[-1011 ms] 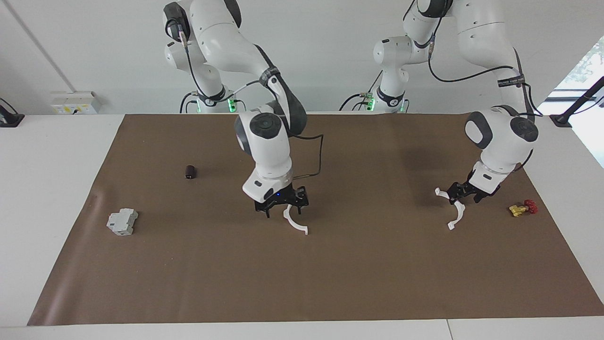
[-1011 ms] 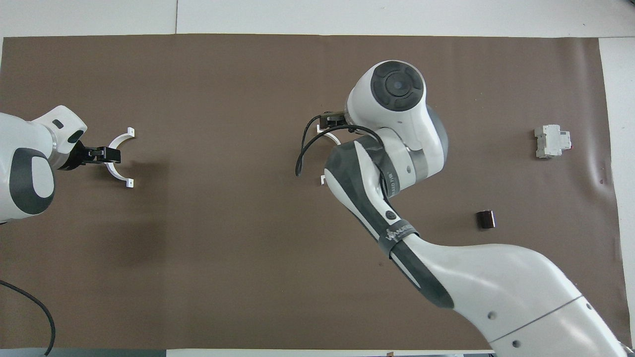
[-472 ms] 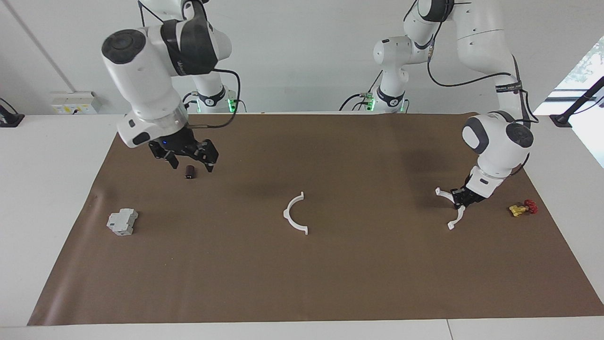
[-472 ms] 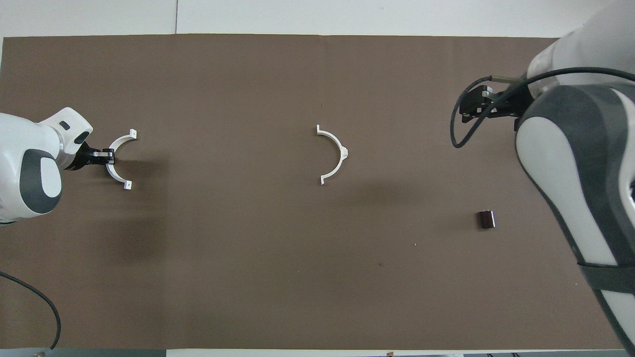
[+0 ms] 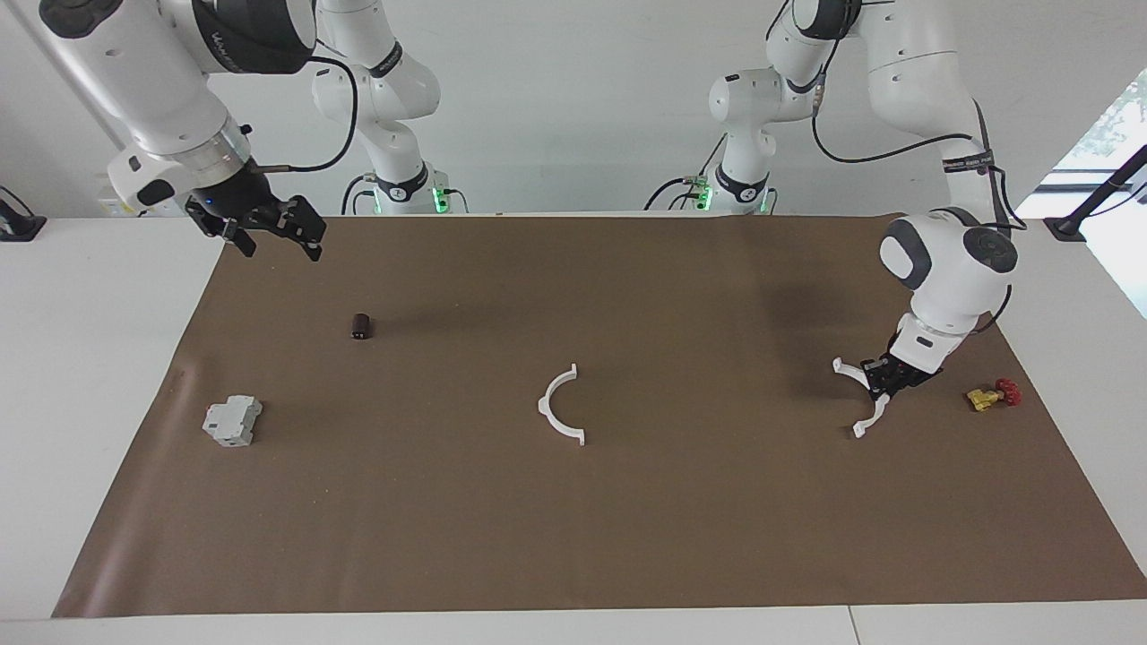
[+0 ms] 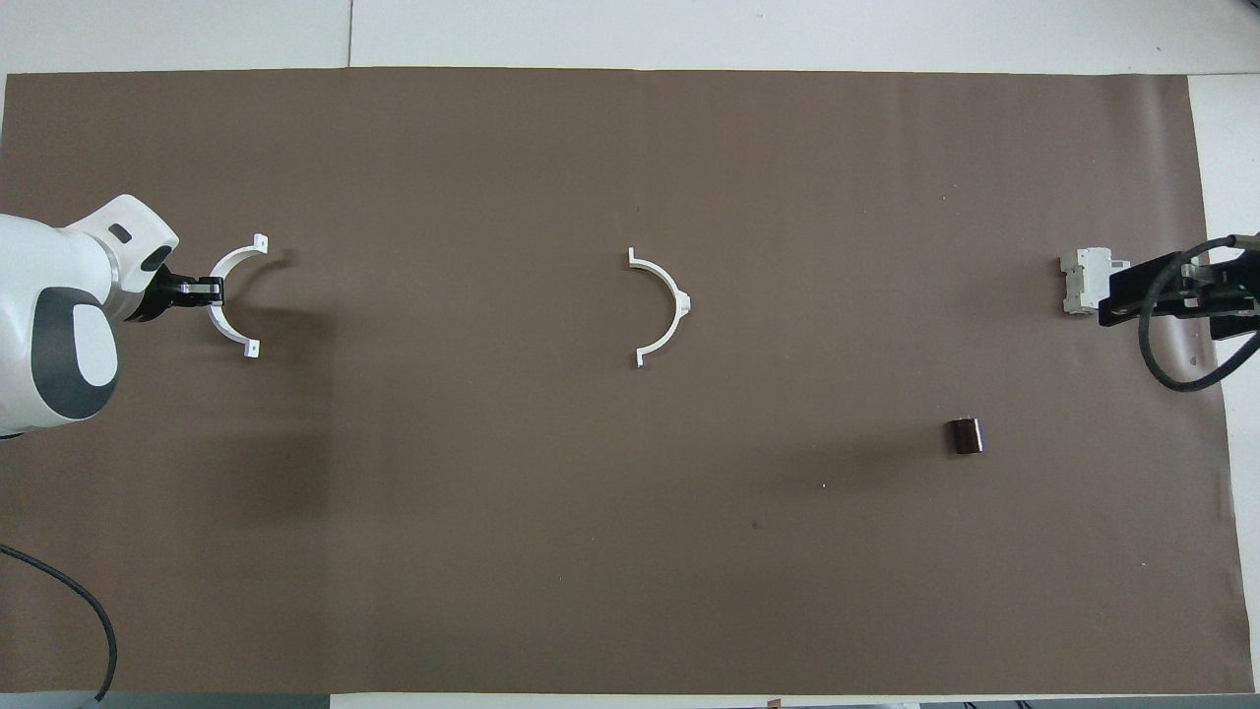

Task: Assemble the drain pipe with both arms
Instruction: 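Carry the other half-ring with the left gripper toward the placed half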

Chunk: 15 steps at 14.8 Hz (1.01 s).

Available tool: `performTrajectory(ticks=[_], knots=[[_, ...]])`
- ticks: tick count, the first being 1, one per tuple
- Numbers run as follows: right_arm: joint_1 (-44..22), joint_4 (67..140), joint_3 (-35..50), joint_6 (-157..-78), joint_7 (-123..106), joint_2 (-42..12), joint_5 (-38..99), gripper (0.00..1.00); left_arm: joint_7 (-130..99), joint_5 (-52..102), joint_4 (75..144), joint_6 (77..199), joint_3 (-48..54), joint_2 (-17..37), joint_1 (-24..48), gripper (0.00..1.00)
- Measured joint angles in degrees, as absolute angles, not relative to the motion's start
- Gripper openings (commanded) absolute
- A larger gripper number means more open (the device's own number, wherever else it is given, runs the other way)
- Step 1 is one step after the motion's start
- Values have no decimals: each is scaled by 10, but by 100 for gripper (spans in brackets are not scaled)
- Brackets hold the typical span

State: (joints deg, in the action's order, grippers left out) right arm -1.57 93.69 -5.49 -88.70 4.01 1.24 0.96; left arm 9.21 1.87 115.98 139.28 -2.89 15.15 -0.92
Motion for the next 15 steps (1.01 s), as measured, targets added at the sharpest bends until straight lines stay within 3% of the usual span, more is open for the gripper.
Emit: performTrajectory(ticks=[8,15], knots=[[-16,920,-63,-868,12,11,-6,100,-145,7,1101,1352,-25,158,178,0],[-16,920,-67,-867,5,11,-6,100,-349,-29,966,1274,-25,259,315,0]])
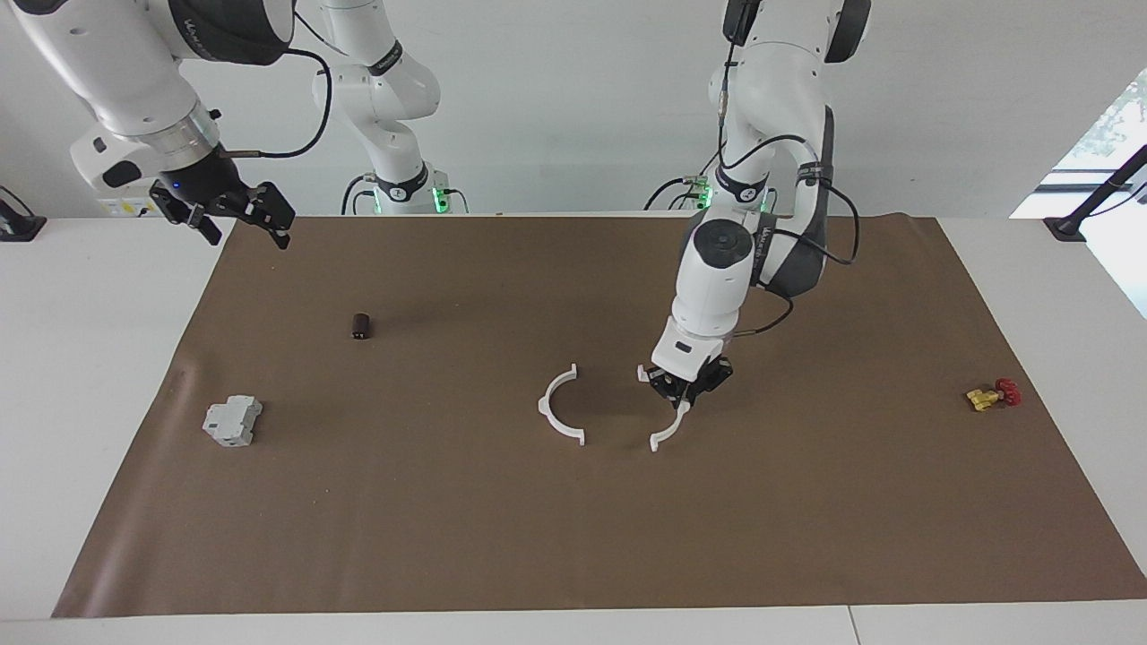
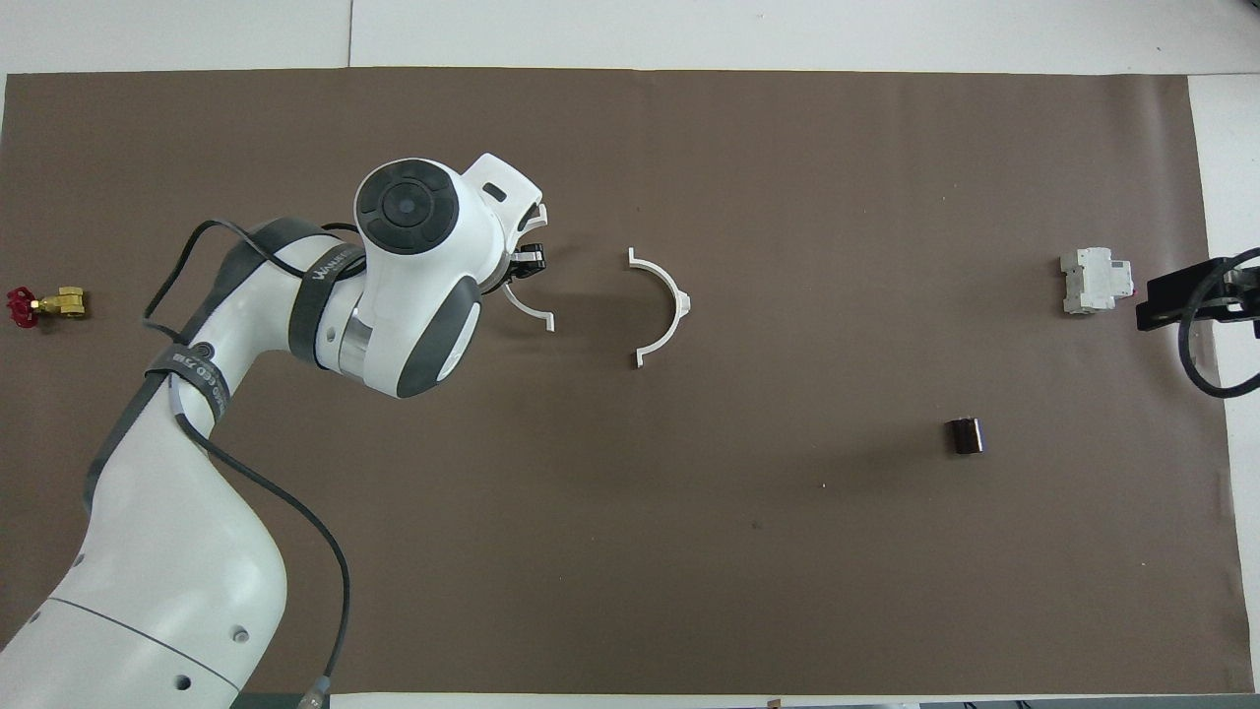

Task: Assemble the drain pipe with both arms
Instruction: 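Carry the other half-ring with the left gripper toward the placed half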

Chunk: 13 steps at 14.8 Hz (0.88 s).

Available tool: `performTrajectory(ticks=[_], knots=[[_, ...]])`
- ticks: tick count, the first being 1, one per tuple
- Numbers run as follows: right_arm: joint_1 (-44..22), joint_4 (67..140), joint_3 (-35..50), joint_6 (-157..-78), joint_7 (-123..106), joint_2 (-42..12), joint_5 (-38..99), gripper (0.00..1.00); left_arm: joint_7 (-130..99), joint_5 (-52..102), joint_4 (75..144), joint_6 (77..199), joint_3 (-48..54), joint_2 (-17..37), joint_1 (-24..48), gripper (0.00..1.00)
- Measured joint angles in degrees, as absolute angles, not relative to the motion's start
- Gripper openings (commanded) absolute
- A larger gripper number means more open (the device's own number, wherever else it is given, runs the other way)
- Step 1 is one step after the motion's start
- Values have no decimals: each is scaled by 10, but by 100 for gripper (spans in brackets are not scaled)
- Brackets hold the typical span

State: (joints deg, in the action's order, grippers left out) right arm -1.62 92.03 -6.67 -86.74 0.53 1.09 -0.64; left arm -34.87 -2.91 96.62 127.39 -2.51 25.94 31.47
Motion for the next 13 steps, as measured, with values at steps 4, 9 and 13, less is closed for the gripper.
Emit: performTrajectory(ticks=[4,9,13], knots=[[-18,920,-67,-867,5,11,-6,100,-360,-29,949,1274,-25,285,333,0],[-18,920,-67,-866,5,10,-6,100,-380,-33,948,1274,-26,286,356,0],[-18,920,-67,-853,5,10,-6,100,-384,-43,949,1274,-26,288,366,0]])
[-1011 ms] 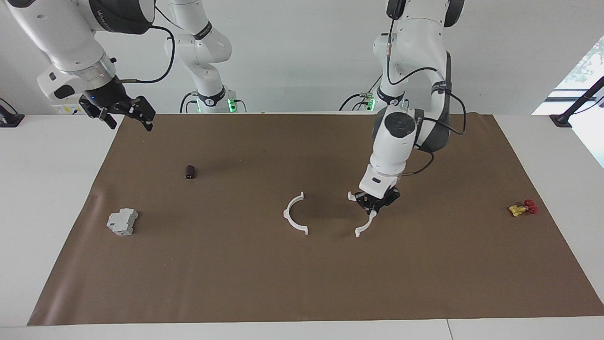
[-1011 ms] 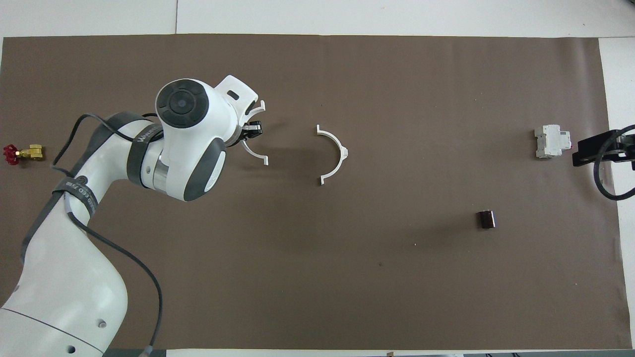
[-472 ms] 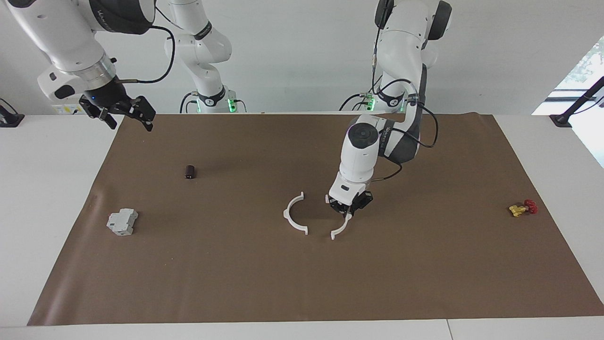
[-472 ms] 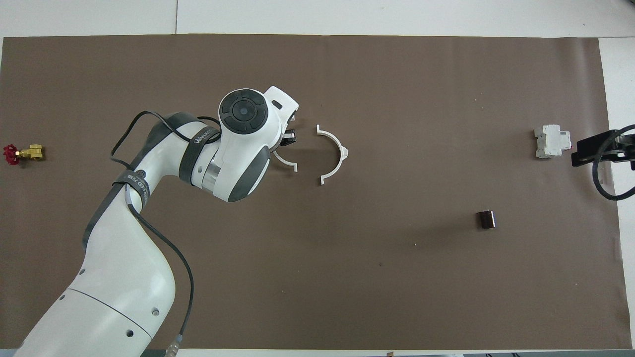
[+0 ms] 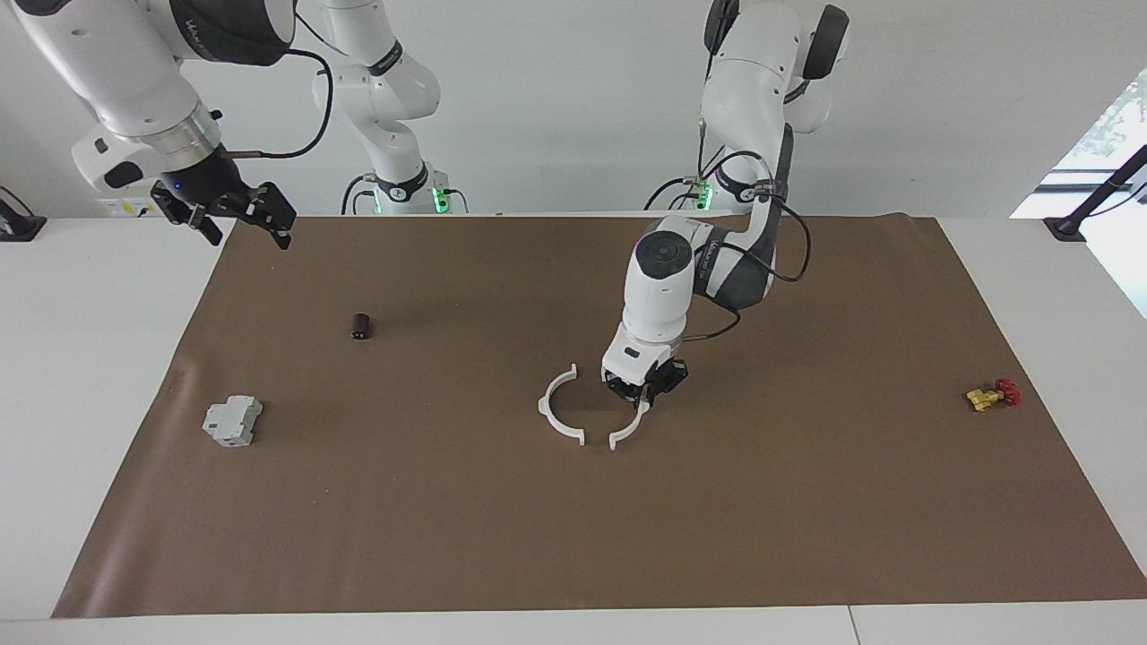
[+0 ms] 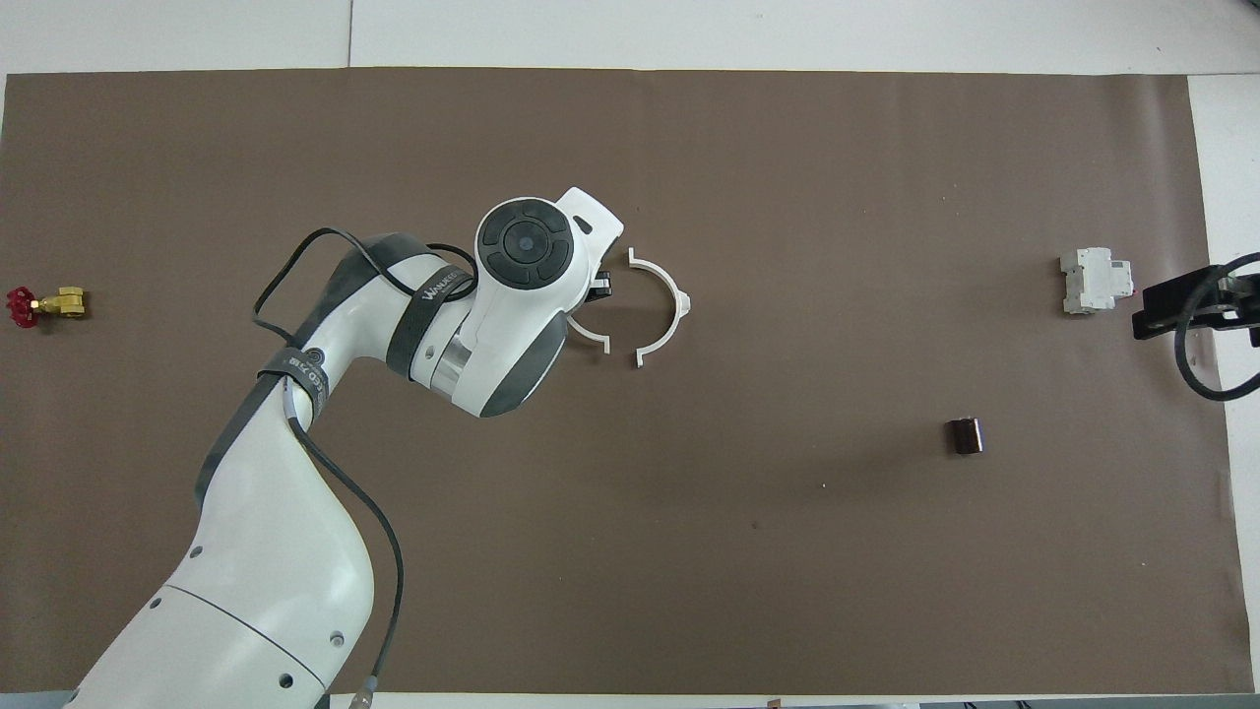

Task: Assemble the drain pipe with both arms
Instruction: 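Carry the other half-ring with the left gripper toward the placed half, then press the held half-ring onto the placed half with the left gripper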

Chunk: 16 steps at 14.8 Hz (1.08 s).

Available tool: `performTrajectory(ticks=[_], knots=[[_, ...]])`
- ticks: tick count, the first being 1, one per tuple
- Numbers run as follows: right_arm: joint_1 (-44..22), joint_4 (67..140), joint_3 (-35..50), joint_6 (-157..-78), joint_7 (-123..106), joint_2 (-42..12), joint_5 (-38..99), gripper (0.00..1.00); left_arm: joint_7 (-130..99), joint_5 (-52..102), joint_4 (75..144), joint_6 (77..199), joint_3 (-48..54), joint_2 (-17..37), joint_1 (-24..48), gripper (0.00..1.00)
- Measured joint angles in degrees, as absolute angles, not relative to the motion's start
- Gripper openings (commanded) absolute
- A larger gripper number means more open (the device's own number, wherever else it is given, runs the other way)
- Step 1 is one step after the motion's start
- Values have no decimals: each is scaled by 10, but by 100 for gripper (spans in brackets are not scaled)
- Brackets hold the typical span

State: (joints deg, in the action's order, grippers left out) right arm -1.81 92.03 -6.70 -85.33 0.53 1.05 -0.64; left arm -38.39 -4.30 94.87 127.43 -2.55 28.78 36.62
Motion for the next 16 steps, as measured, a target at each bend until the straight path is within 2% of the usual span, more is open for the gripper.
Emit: performTrajectory(ticks=[16], knots=[[-19,920,-66,-854,-5,11,-6,100,-384,-46,981,1333,-25,295,380,0]])
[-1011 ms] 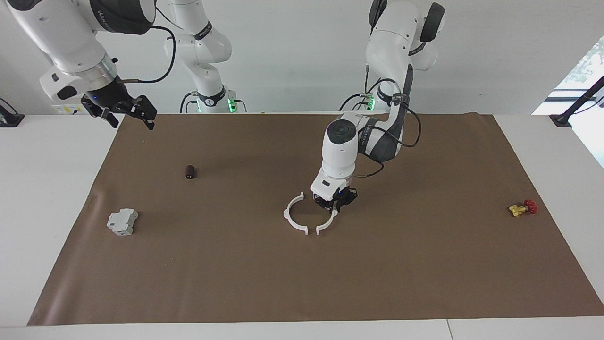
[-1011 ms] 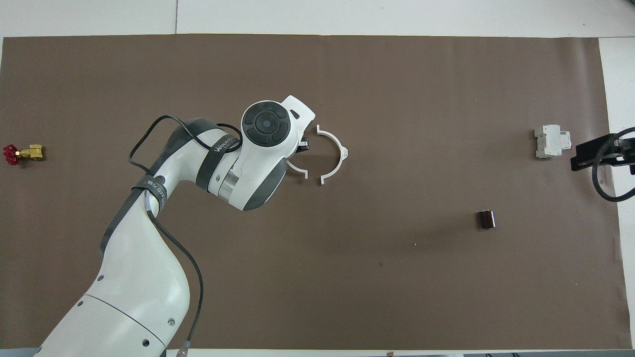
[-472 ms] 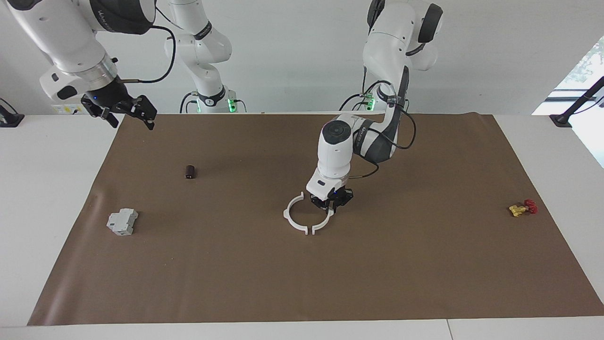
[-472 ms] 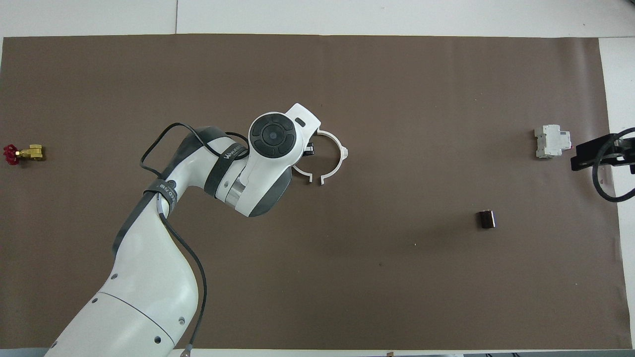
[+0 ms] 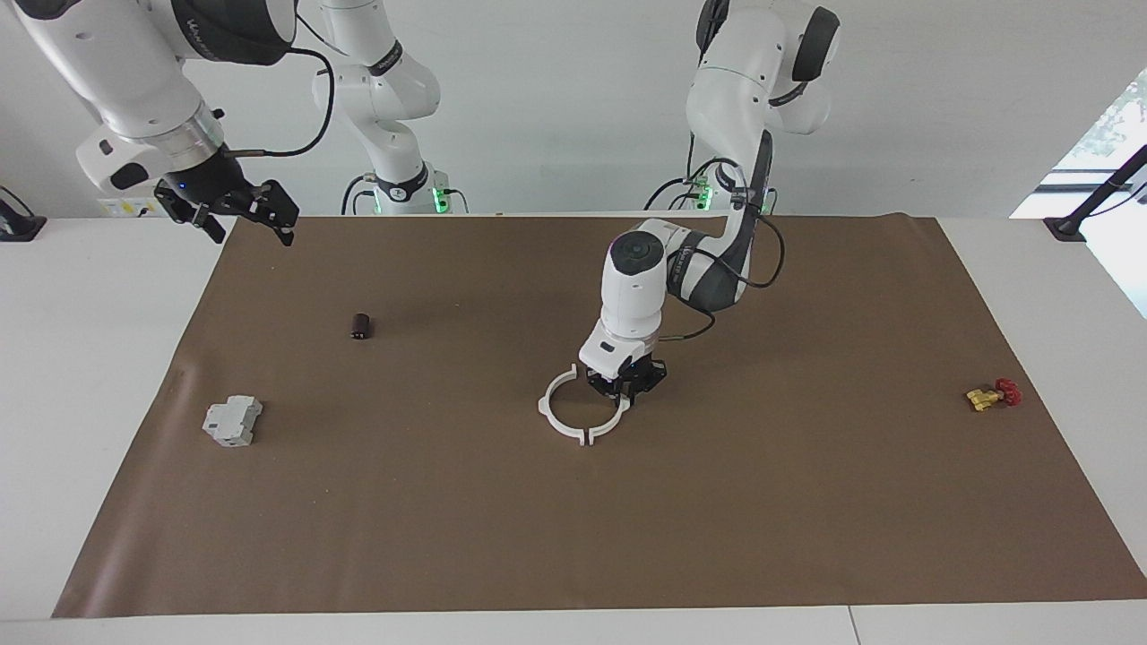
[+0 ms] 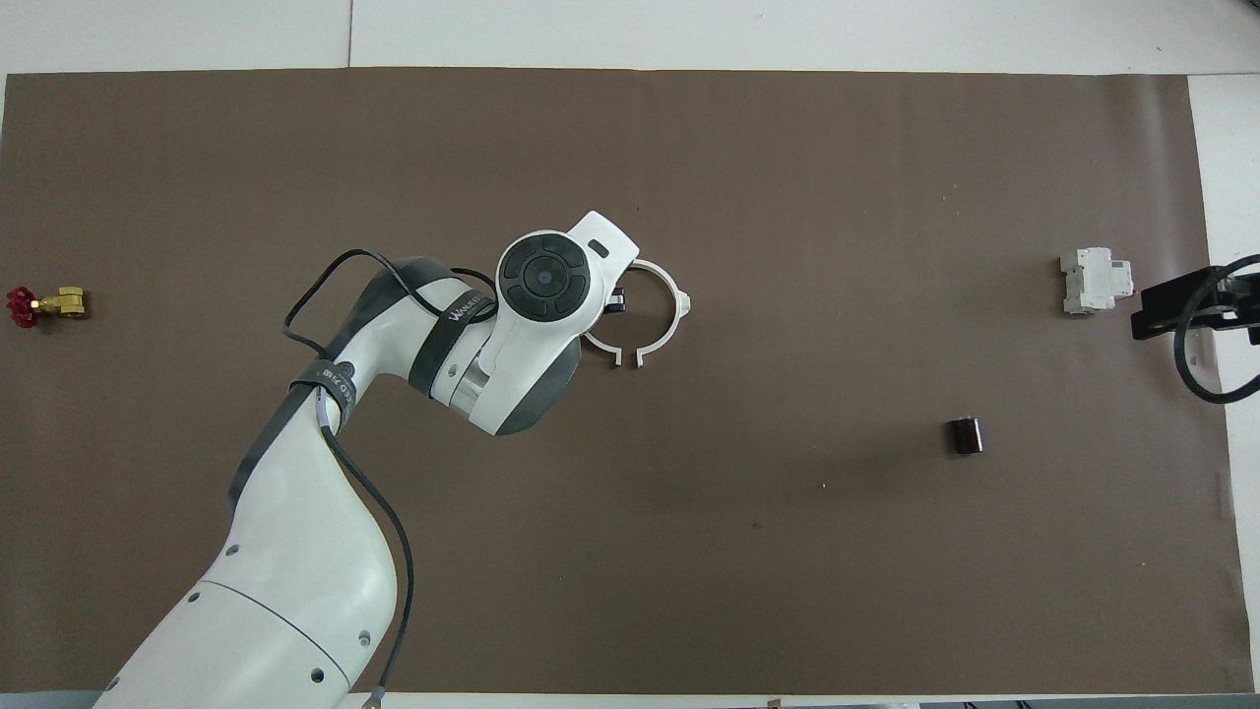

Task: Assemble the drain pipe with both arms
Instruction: 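Press the held half-ring onto the placed half with the left gripper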

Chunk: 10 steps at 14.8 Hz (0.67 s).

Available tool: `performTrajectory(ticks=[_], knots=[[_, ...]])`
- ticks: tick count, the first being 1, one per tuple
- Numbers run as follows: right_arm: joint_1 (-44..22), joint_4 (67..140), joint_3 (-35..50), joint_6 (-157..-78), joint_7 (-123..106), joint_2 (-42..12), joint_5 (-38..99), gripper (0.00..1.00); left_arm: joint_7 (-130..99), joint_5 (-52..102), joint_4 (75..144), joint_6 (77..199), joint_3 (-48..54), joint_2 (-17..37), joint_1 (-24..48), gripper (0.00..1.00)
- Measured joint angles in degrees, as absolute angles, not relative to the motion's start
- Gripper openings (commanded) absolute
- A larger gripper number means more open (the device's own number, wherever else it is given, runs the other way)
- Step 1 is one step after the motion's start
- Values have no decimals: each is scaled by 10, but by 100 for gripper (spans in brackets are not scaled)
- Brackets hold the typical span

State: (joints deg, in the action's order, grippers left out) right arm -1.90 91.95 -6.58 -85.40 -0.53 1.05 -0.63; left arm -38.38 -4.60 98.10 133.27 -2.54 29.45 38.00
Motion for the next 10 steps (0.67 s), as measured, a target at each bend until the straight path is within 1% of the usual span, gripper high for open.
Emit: performTrajectory(ticks=[10], knots=[[-19,920,-65,-847,-7,11,-6,100,-383,-51,982,1338,-25,294,384,0]])
